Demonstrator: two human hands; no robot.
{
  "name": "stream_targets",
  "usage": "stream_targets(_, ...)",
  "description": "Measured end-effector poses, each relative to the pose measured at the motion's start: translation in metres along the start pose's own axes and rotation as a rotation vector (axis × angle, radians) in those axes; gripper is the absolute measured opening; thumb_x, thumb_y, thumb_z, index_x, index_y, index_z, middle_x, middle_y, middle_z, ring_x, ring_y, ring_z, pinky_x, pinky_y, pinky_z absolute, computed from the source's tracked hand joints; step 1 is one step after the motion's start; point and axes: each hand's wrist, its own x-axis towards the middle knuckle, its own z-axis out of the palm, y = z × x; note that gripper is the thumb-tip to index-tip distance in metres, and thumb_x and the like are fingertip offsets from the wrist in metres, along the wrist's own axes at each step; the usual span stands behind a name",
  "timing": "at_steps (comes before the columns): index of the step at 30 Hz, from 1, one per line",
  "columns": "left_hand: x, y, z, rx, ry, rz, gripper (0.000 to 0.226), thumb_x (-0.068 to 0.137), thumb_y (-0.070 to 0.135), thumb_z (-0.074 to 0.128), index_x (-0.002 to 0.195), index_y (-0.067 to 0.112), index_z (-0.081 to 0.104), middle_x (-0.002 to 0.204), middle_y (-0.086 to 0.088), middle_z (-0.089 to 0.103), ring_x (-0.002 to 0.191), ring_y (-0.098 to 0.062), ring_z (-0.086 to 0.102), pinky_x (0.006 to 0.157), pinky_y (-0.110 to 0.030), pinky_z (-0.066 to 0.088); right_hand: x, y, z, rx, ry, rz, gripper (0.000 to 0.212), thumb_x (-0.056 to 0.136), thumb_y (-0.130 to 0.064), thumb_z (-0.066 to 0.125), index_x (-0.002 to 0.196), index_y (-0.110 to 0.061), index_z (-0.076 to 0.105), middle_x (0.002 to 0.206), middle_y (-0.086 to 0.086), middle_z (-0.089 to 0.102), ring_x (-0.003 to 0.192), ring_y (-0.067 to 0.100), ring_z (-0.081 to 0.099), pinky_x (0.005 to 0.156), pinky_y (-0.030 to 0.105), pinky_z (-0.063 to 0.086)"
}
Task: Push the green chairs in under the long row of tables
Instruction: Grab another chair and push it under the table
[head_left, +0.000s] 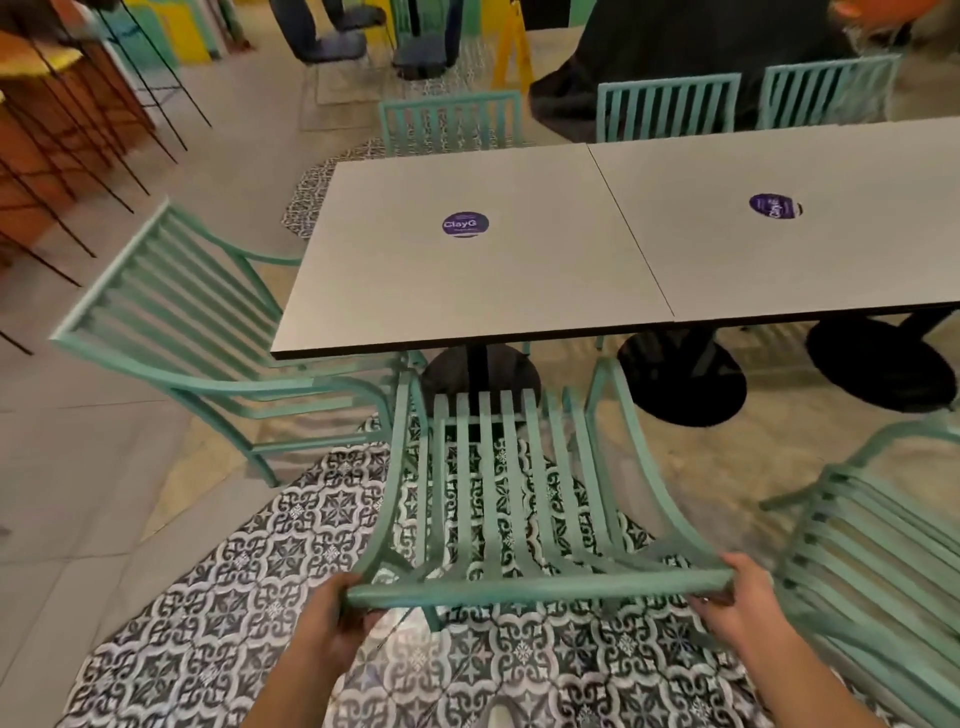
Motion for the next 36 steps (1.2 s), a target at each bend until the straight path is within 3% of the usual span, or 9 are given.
stream_targets(3, 0.000, 0.007, 0.014, -0.018, -0.009, 0.009, 0.014, 0.096, 0.002, 0.040, 0.096, -0.006, 0.051, 0.072, -0.020, 0.064, 0.078, -0.029, 0.055, 0.048, -0.038, 0.056, 0.006, -0.010, 0.015, -0.010, -0.018, 0.022, 0.021, 0.095, -0.015, 0.049, 0.113, -0.005, 0.049, 0.127, 0.016, 0.049, 0.096, 0.030, 0.056, 0.081, 0.045, 0.046)
stream_targets(6, 0.007, 0.016, 0.014, 0.007, 0.013, 0.013, 0.015, 0.096, 0.005, 0.043, 0.104, -0.006, 0.049, 0.087, -0.022, 0.058, 0.082, -0.030, 0.056, 0.053, -0.039, 0.057, 0.008, -0.014, 0.029, -0.014, -0.017, 0.027, 0.032, 0.096, -0.014, 0.049, 0.126, -0.005, 0.044, 0.130, 0.018, 0.048, 0.117, 0.035, 0.052, 0.084, 0.048, 0.049)
stream_targets(10, 0.024, 0.027, 0.020, 0.007, 0.042, 0.006, 0.018, 0.096, 0.008, 0.045, 0.108, -0.006, 0.048, 0.091, -0.022, 0.054, 0.081, -0.031, 0.057, 0.053, -0.039, 0.057, 0.012, -0.020, 0.042, -0.025, -0.032, 0.012, 0.026, 0.097, -0.012, 0.047, 0.122, -0.006, 0.047, 0.137, 0.017, 0.046, 0.120, 0.036, 0.050, 0.077, 0.049, 0.051)
stream_targets(12, 0.024, 0.028, 0.025, -0.001, 0.042, 0.005, 0.018, 0.096, 0.008, 0.046, 0.106, -0.006, 0.049, 0.091, -0.022, 0.054, 0.080, -0.031, 0.057, 0.047, -0.037, 0.058, 0.013, -0.024, 0.045, -0.044, -0.042, 0.024, 0.007, 0.099, -0.009, 0.044, 0.103, -0.008, 0.050, 0.139, 0.013, 0.043, 0.122, 0.038, 0.048, 0.084, 0.049, 0.050)
stream_targets(14, 0.026, 0.028, 0.028, -0.010, 0.036, 0.011, 0.017, 0.096, 0.007, 0.046, 0.106, -0.007, 0.049, 0.094, -0.023, 0.054, 0.083, -0.031, 0.058, 0.048, -0.039, 0.058, 0.015, -0.026, 0.047, -0.018, -0.023, 0.030, 0.011, 0.097, -0.012, 0.047, 0.108, -0.009, 0.051, 0.137, 0.015, 0.047, 0.119, 0.035, 0.051, 0.092, 0.049, 0.049)
stream_targets(18, 0.037, 0.031, 0.032, 0.000, 0.057, 0.000, 0.027, 0.095, 0.008, 0.047, 0.117, -0.008, 0.047, 0.094, -0.021, 0.055, 0.086, -0.030, 0.058, 0.074, -0.043, 0.058, 0.019, -0.033, 0.053, -0.002, -0.008, 0.030, 0.020, 0.096, -0.017, 0.050, 0.115, -0.008, 0.051, 0.129, 0.015, 0.051, 0.108, 0.031, 0.057, 0.091, 0.050, 0.050)
stream_targets(20, 0.039, 0.032, 0.036, -0.012, 0.057, -0.010, 0.026, 0.094, 0.008, 0.046, 0.116, -0.007, 0.048, 0.092, -0.021, 0.056, 0.085, -0.030, 0.058, 0.068, -0.041, 0.059, 0.020, -0.035, 0.055, 0.014, 0.000, 0.039, 0.012, 0.096, -0.016, 0.050, 0.106, -0.009, 0.050, 0.129, 0.014, 0.051, 0.107, 0.030, 0.057, 0.092, 0.049, 0.050)
stream_targets(26, 0.034, 0.034, 0.048, -0.010, 0.026, 0.000, 0.016, 0.097, 0.006, 0.044, 0.106, -0.006, 0.049, 0.096, -0.022, 0.056, 0.084, -0.030, 0.058, 0.044, -0.034, 0.056, 0.019, -0.039, 0.057, -0.007, 0.008, 0.024, 0.028, 0.096, -0.017, 0.049, 0.123, -0.009, 0.048, 0.130, 0.013, 0.051, 0.113, 0.028, 0.055, 0.092, 0.049, 0.050)
stream_targets(36, 0.037, 0.030, 0.057, 0.051, 0.044, 0.000, 0.019, 0.095, 0.007, 0.047, 0.107, -0.007, 0.051, 0.099, -0.023, 0.055, 0.087, -0.031, 0.057, 0.045, -0.031, 0.056, 0.022, -0.049, 0.057, -0.007, 0.008, 0.011, 0.023, 0.098, -0.019, 0.047, 0.120, -0.012, 0.049, 0.128, 0.013, 0.050, 0.113, 0.028, 0.055, 0.098, 0.054, 0.046)
